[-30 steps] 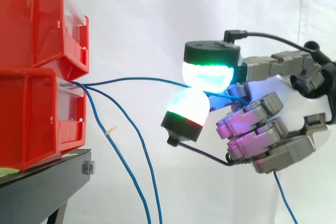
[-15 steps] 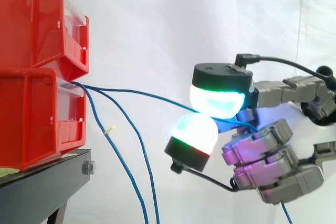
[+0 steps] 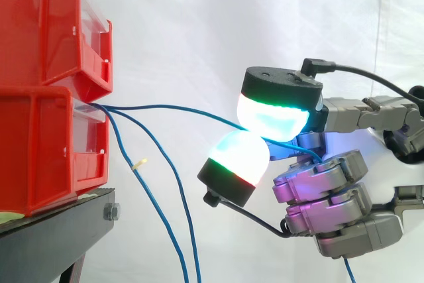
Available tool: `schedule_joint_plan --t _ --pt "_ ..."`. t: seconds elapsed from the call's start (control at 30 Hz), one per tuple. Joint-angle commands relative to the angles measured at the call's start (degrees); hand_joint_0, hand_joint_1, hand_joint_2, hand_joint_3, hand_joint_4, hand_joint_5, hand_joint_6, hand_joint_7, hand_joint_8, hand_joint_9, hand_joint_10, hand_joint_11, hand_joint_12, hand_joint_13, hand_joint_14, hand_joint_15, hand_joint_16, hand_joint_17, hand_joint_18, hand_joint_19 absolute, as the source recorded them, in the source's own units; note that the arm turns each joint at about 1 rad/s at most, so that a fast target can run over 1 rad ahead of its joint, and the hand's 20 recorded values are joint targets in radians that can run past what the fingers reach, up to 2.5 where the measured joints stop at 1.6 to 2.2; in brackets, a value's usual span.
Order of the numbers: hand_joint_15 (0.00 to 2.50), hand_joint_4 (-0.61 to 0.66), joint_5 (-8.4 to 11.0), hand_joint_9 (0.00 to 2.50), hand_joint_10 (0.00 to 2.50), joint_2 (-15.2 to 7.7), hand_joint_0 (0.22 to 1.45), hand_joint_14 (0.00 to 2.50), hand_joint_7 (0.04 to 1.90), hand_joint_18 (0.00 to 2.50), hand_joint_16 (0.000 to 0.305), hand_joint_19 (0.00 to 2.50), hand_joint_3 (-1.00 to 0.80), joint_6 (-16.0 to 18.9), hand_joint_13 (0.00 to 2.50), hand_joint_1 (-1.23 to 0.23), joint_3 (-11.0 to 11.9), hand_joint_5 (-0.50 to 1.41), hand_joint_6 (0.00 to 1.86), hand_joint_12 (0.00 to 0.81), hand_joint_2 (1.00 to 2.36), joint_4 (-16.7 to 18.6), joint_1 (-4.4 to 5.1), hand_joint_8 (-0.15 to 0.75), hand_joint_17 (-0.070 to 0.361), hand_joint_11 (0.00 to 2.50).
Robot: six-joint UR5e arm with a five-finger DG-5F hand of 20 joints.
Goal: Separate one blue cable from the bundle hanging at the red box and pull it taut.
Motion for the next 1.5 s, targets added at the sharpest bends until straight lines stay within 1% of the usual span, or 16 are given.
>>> schedule_joint_plan --t 0.0,0.03,0.3,0.7,0.93,1.0,1.03,1.07,1.1,1.23,1.3,1.47 --pt "1.66 -0.39 -0.09 0.99 2.50 0.03 0.67 2.50 1.16 1.58 0.046 1.75 0.13 -0.93 1.00 -0.74 -0.01 -0.14 0.94 0.340 1.16 0.16 0.11 0.243 0.104 1.50" --pt "1.69 -0.39 0.08 0.99 2.50 0.03 0.67 2.50 1.17 1.58 0.047 1.74 0.13 -1.02 1.00 -0.74 -0.01 -0.14 0.94 0.342 1.16 -0.01 0.11 0.243 0.106 1.50" --pt "1.66 -0.39 0.08 0.99 2.50 0.03 0.66 2.50 1.17 1.59 0.048 1.72 0.13 -1.54 1.00 -0.74 -0.01 -0.14 0.94 0.341 1.17 -0.10 0.02 0.243 0.107 1.50" --pt "1.68 -0.39 0.17 0.99 2.50 0.03 0.66 2.50 1.16 1.56 0.047 1.69 0.12 -1.54 0.99 -0.74 -0.01 -0.14 0.94 0.332 1.18 -0.10 0.02 0.238 0.105 1.48" --pt "1.68 -0.39 0.08 1.00 2.50 0.03 0.66 2.50 1.17 1.55 0.047 1.68 0.11 -1.54 0.99 -0.74 -0.01 -0.14 0.94 0.328 1.22 -0.10 0.11 0.231 0.106 1.46" --pt "1.67 -0.39 0.08 1.00 2.50 0.03 0.66 2.50 1.16 1.55 0.048 1.68 0.11 -1.54 0.99 -0.74 -0.01 -0.14 0.94 0.328 1.22 -0.10 0.02 0.231 0.108 1.50" --pt "1.67 -0.38 0.08 1.01 2.50 0.03 0.66 2.50 1.17 1.55 0.048 1.67 0.11 -1.54 0.99 -0.74 -0.01 -0.14 0.94 0.329 1.22 -0.10 0.11 0.239 0.108 1.47" --pt "1.69 -0.38 0.08 1.00 2.50 0.03 0.66 2.50 1.17 1.55 0.049 1.66 0.11 -1.54 0.99 -0.74 -0.01 -0.14 0.94 0.331 1.22 -0.10 0.02 0.239 0.110 1.52" --pt "1.69 -0.37 0.08 1.00 2.50 0.03 0.66 2.50 1.17 1.55 0.049 1.65 0.11 -1.54 0.99 -0.74 -0.01 -0.14 0.94 0.331 1.22 -0.10 0.02 0.238 0.110 1.49" --pt "1.67 -0.36 0.08 1.00 2.50 0.03 0.66 2.50 1.17 1.55 0.048 1.63 0.12 -1.54 0.99 -0.74 -0.01 -0.14 0.94 0.339 1.20 -0.10 0.02 0.238 0.109 1.51" --pt "1.65 -0.35 0.08 1.00 2.50 0.03 0.66 2.50 1.17 1.55 0.049 1.63 0.13 -1.54 0.99 -0.74 -0.01 -0.14 0.94 0.338 1.19 -0.10 0.02 0.246 0.109 1.48" --pt "1.66 -0.36 0.08 1.00 2.50 0.03 0.66 2.50 1.18 1.54 0.049 1.63 0.13 -1.54 0.99 -0.75 -0.01 -0.14 0.94 0.339 1.18 -0.10 0.02 0.245 0.109 1.49"
